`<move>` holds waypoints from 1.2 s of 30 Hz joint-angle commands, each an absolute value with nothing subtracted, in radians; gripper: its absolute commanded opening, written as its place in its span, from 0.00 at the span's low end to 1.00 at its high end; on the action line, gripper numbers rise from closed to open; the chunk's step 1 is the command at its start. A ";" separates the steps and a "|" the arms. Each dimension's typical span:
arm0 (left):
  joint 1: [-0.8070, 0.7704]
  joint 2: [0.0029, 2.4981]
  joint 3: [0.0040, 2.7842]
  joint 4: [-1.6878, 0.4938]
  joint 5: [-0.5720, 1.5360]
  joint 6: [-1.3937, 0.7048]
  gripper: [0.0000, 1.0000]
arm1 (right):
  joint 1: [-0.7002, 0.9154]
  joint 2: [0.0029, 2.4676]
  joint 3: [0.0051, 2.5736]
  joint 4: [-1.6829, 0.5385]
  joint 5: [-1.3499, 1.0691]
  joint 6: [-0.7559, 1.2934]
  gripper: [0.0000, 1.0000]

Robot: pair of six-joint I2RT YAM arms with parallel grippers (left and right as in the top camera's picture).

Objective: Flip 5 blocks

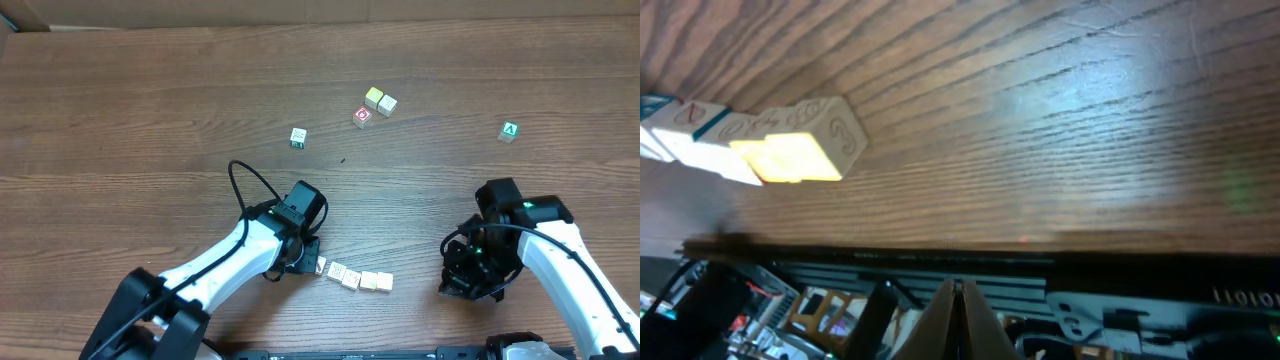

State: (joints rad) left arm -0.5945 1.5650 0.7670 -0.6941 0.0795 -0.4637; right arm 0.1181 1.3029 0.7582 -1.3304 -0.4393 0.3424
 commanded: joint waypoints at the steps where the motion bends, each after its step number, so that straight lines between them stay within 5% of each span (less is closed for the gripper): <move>1: -0.590 1.604 0.758 -0.683 0.113 -0.444 0.04 | 0.134 1.303 0.712 -1.306 -0.467 0.376 0.04; 21: -0.590 1.613 0.758 -0.689 0.177 -0.410 0.04 | 0.467 1.303 0.691 -1.075 -0.411 0.681 0.04; 36: -0.590 1.613 0.758 -0.656 0.126 -0.353 0.04 | 0.517 1.303 0.691 -1.040 -0.329 0.711 0.04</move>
State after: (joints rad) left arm -0.5930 1.5902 0.7673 -0.6697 0.1680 -0.3878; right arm 0.5114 1.3029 0.6971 -1.0443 -0.3481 0.7006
